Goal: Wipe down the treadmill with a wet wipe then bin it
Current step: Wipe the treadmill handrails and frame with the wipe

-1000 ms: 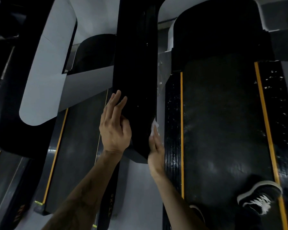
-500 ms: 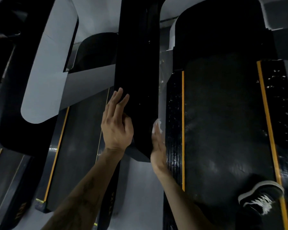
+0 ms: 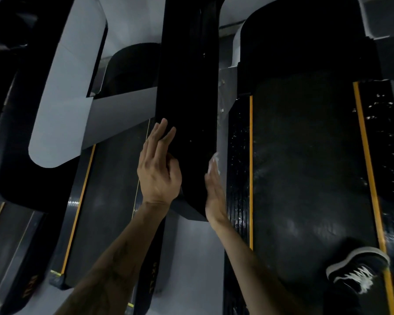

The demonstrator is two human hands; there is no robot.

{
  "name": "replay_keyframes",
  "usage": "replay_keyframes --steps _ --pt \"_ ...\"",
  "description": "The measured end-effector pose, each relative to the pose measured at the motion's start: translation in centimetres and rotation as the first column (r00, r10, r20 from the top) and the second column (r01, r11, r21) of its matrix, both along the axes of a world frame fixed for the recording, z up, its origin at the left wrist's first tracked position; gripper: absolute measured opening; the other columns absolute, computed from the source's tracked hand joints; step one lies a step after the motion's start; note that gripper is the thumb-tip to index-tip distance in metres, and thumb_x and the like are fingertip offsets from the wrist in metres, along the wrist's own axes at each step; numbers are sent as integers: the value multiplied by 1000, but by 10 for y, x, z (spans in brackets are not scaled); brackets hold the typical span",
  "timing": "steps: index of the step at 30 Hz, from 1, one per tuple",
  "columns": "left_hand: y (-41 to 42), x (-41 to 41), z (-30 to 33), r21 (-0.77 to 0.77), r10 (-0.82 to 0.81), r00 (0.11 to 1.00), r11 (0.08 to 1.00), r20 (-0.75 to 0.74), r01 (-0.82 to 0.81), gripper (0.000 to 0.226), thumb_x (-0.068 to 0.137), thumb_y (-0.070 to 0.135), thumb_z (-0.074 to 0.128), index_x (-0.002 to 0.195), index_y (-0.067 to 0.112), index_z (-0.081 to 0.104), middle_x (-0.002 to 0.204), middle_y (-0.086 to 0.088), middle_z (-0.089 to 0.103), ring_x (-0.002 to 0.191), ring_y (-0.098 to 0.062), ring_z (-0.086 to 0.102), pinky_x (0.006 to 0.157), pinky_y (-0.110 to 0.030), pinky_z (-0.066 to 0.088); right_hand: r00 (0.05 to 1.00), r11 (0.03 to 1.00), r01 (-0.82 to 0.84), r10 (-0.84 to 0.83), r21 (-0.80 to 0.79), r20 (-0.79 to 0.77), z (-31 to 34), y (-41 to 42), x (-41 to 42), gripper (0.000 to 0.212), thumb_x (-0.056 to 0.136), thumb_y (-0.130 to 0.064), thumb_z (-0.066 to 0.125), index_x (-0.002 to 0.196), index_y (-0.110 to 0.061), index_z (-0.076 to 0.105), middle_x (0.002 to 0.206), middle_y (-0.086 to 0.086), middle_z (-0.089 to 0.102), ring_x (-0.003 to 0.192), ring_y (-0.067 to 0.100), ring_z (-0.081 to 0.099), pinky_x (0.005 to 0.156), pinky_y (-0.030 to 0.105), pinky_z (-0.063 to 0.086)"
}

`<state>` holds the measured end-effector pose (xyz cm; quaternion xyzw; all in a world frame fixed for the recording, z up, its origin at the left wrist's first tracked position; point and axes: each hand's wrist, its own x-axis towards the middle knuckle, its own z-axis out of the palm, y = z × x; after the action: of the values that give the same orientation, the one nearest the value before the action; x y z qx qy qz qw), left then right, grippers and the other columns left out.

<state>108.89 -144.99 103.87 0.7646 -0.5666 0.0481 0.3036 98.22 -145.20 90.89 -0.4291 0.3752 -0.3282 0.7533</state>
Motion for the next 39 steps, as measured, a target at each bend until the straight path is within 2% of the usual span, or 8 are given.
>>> replay_keyframes --steps 5,11,15,21,25,29,34,39 --pt "0 -1 1 -7 -5 1000 1000 -12 4 58 86 15 39 138 3 61 154 -9 51 147 -27 42 109 -57 45 999 959 -33 24 282 36 -45 -71 37 91 80 -93 46 155 -42 39 159 -8 44 147 14 40 125 48 26" --pt "0 1 -1 -10 -14 1000 1000 -17 14 57 85 13 40 137 2 61 154 -11 51 147 -27 42 110 -55 44 995 966 -51 28 254 94 -15 -50 21 78 94 -75 51 157 -31 38 159 2 44 148 21 40 124 53 27" --pt "0 0 0 -15 -9 1000 1000 -16 9 57 86 12 39 137 1 61 153 -11 51 146 -27 43 110 -56 44 990 988 12 -34 156 138 -2 -10 4 78 96 -72 45 162 -35 23 168 -15 25 153 1 20 128 42 14" --pt "0 1 -2 -10 -23 1000 1000 -19 23 56 86 13 40 137 2 61 153 -11 51 147 -28 43 109 -57 44 997 956 -8 -16 292 79 -2 -71 26 96 78 -89 55 152 -28 47 147 -1 57 137 15 53 121 47 35" --pt "1 1 -2 -26 -22 1000 999 -20 21 56 86 12 39 137 2 61 153 -12 52 146 -28 43 109 -58 43 995 997 31 -38 69 94 35 -38 14 71 101 -66 41 162 -36 21 168 -13 23 155 5 19 128 47 14" --pt "0 2 -3 -34 -10 1000 999 -14 10 56 86 10 39 136 2 62 152 -11 52 146 -28 43 109 -57 44 996 991 -5 16 -137 84 44 -2 6 58 110 -36 30 164 -29 11 171 -17 -1 155 -2 -1 126 21 5" --pt "1 1 -3 -34 -9 1000 999 -4 9 55 86 11 40 136 2 62 152 -11 53 146 -27 44 110 -54 45 1000 1000 0 0 -22 -16 30 -19 15 61 104 -55 24 160 -42 2 168 -24 -6 151 -10 -4 129 36 0" --pt "0 1 -3 -36 -5 1000 999 -18 4 56 85 10 40 136 2 62 152 -11 53 146 -27 44 110 -53 45 1000 999 29 -29 -28 7 52 -44 27 70 104 -58 27 164 -31 5 170 -18 -2 154 -5 -4 130 43 0"
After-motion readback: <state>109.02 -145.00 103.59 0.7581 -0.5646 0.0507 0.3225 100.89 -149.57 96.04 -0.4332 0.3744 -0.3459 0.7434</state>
